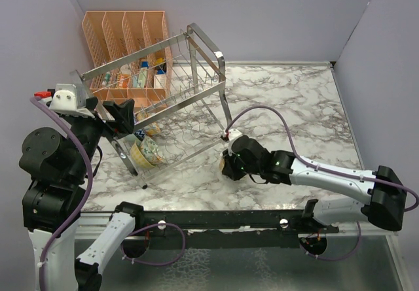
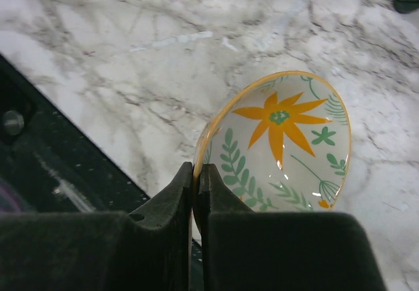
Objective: Load the bowls into the dish rack
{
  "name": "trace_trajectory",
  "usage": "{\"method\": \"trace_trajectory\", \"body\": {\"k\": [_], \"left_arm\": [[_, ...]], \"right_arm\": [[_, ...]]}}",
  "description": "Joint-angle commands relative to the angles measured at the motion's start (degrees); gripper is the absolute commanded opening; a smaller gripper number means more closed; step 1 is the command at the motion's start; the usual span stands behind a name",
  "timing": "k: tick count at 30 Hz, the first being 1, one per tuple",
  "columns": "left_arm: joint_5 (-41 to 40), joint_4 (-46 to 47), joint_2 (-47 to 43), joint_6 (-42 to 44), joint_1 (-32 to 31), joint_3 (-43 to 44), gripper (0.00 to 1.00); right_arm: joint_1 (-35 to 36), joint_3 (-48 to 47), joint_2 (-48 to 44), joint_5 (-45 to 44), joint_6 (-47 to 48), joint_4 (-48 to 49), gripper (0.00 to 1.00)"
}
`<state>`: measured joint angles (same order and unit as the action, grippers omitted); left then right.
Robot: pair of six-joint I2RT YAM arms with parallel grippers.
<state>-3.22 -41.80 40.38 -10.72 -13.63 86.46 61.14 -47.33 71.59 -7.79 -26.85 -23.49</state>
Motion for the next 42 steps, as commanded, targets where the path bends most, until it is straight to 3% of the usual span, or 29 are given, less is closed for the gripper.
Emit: {"method": "trace_trajectory", "body": {"k": [1, 13, 22, 31, 38, 42], "left_arm": [[0.2, 1.7, -0.8, -0.4, -0.2, -0.4, 0.99], [-0.4, 1.4, -0.3, -0.2, -0.2, -0.2, 0.99], [-0.8, 0.6, 0.5, 0.5, -0.2, 1.8, 0.99], [-0.6, 0.1, 0.8, 0.7, -0.2, 2.7, 0.99], [-0.5, 0.1, 1.1, 0.7, -0.2, 3.5, 0.99], [-0.4, 0.1, 1.0, 0.7, -0.2, 3.6, 0.99]], "right_arm": [[0.2, -2.2, -1.8, 16.0, 0.7, 7.5, 0.01], [0.3, -9.0, 11.0, 45.1, -3.3, 22.9, 0.01], [-0.8, -19.2, 22.6, 53.9, -4.9, 25.8, 0.01], [-5.9, -21.2, 29.7, 65.4, -10.7, 34.9, 0.01], [-9.6, -23.4, 32.8, 69.6, -14.5, 38.9, 0.01], [-10.6, -26.8, 34.6, 68.2, -12.9, 36.4, 0.01]]}}
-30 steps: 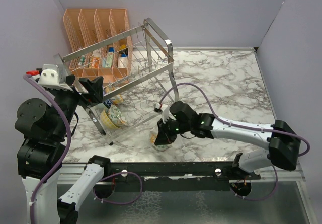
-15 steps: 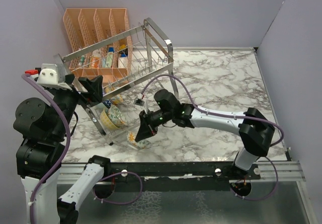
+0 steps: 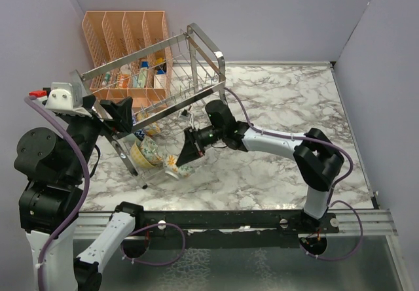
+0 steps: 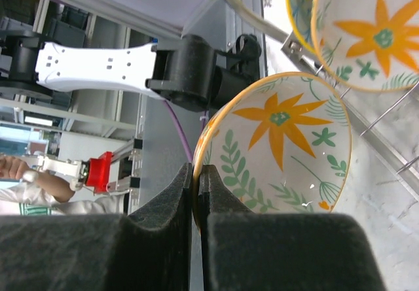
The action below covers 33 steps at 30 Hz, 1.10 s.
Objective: Load the bowls into the dish rack
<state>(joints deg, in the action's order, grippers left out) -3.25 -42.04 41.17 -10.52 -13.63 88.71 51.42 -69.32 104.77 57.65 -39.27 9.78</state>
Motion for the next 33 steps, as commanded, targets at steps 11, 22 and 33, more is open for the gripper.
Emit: {"method": "trace_trajectory", "body": {"k": [11, 22, 33], "left_arm": [[-0.7, -0.1, -0.2, 0.6, -0.2, 1.2, 0.99], [-1.3, -0.4, -0.5, 1.0, -0.2, 1.3, 0.99], [-1.2, -0.2, -0.5, 1.1, -0.1, 0.6, 0.99]], "right_arm": [[-4.4, -6.5, 6.8, 0.9, -5.2, 15.6, 0.01], [-6.5, -4.1, 9.4, -8.3, -9.5, 29.0, 0.01], [-6.4, -2.5, 15.3, -11.3, -17.2, 40.0, 0.01]]}}
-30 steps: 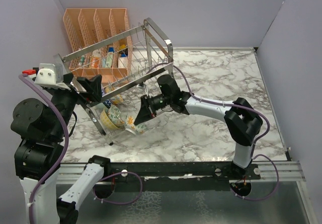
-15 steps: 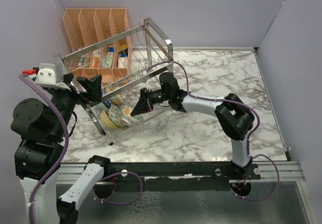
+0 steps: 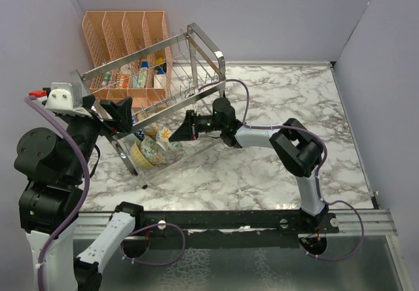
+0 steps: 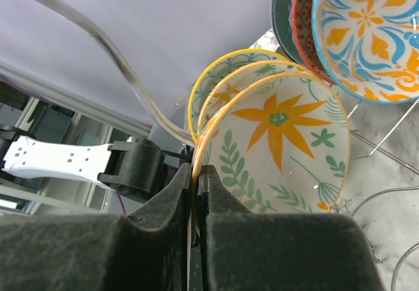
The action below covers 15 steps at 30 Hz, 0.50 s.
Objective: Load the bowls into the dish rack
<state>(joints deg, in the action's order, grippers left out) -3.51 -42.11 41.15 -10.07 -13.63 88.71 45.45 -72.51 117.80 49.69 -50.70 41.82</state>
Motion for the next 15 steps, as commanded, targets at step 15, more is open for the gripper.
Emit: {"method": "trace_trajectory", "body": {"k": [15], "left_arm": [[-0.7, -0.1, 0.1, 0.8, -0.2, 0.7, 0.99]], "right_arm": [[1.0, -1.5, 9.0, -3.8, -17.7, 18.7, 0.01]]}}
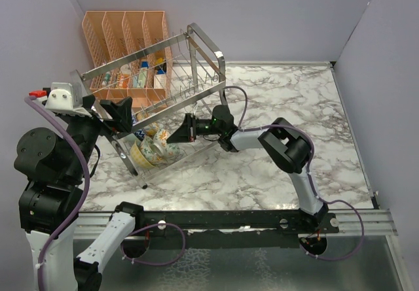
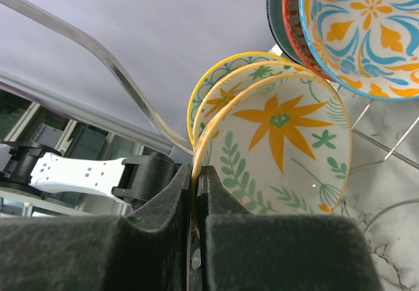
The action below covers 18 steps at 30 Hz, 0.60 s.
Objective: Load the bowls into the dish rack
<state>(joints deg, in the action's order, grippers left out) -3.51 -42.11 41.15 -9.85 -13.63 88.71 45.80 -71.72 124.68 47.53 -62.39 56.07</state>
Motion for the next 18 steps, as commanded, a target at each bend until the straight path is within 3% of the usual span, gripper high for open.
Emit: {"method": "trace_trajectory", "body": {"k": [1, 5, 13, 18], "left_arm": [[-0.7, -0.1, 0.1, 0.6, -0.1, 0.7, 0.99], [-0.8, -0.3, 0.1, 0.7, -0.2, 0.9, 0.99], [-1.1, -0.4, -0.2, 0.9, -0.2, 0.7, 0.99], [-1.4, -0.5, -0.2, 1.0, -0.2, 0.5, 0.99]], "right_arm": [[0.8, -2.4, 2.6, -1.5, -7.2, 5.5, 0.01], [1.2, -3.1, 5.0, -1.2, -12.1, 10.1, 0.01], [1.4, -2.9, 7.6, -2.2, -14.3, 8.6, 0.02], [1.4, -2.1, 7.2, -3.1, -12.2, 6.5, 0.09]]}}
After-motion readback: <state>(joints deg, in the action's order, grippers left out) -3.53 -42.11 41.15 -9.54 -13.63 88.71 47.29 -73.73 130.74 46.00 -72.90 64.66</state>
